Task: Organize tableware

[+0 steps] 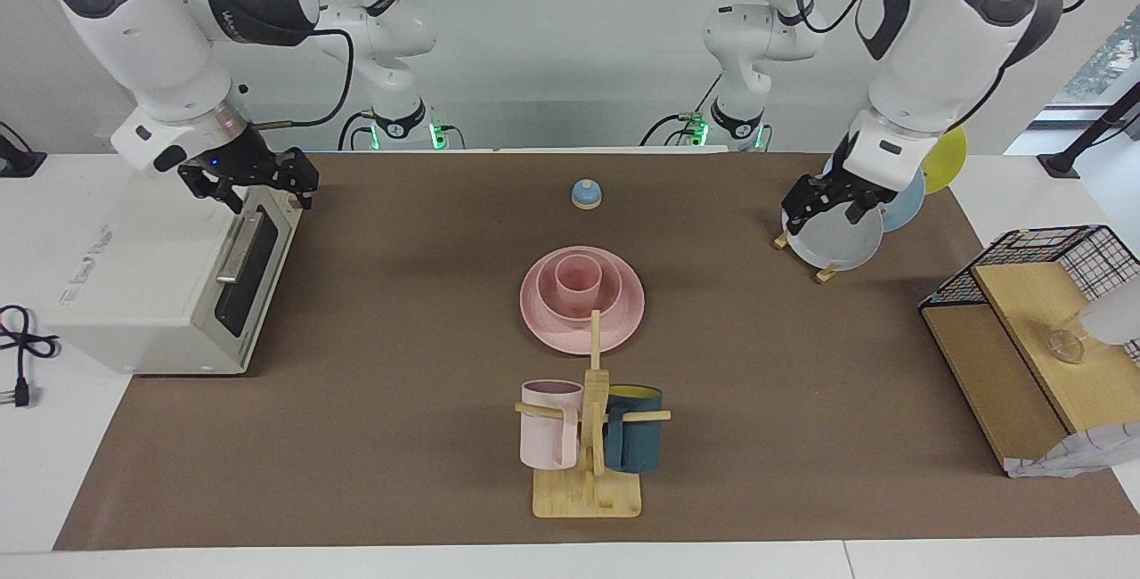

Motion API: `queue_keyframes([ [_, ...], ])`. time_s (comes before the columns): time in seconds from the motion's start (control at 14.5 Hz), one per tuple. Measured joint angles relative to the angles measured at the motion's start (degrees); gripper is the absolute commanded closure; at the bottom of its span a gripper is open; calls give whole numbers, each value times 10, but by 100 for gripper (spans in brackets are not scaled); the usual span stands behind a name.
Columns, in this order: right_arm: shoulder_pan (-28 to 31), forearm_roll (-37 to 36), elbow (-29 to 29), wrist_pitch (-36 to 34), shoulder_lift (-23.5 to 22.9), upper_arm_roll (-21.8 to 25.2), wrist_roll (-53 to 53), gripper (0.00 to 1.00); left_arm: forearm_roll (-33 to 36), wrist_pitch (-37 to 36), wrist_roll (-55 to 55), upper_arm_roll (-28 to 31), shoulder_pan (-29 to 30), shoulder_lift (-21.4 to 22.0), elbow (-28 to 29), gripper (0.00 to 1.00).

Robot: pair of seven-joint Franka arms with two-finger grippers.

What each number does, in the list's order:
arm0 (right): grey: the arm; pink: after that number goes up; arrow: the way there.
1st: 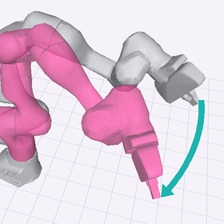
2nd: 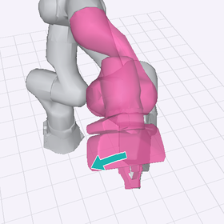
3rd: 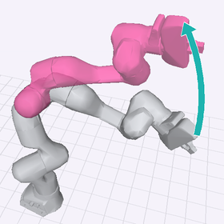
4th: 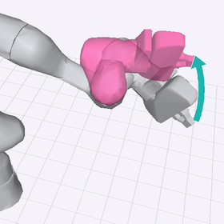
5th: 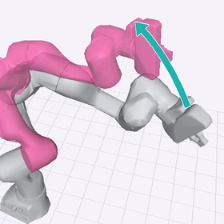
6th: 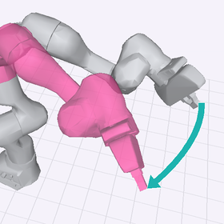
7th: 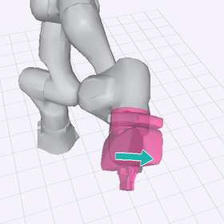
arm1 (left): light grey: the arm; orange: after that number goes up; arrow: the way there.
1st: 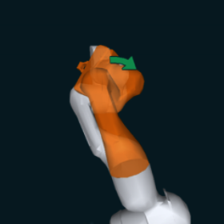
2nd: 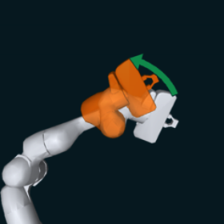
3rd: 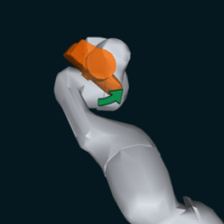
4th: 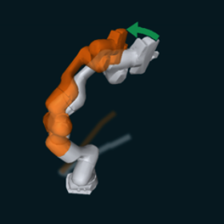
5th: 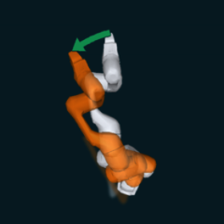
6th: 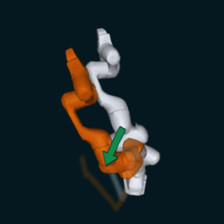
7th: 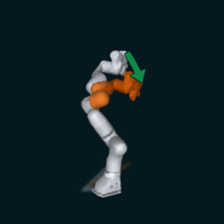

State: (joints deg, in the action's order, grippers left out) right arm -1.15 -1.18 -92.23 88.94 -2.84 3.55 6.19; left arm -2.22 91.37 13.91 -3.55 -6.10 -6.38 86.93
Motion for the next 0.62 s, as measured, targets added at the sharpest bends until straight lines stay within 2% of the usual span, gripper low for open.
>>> queue_keyframes([
  [0.34,0,0,3,-13,6,3,11,0,0,39,-74,-1,34,69,108,0],
  [0.62,-1,0,3,-14,9,9,12,0,0,42,-74,-2,34,80,111,0],
])
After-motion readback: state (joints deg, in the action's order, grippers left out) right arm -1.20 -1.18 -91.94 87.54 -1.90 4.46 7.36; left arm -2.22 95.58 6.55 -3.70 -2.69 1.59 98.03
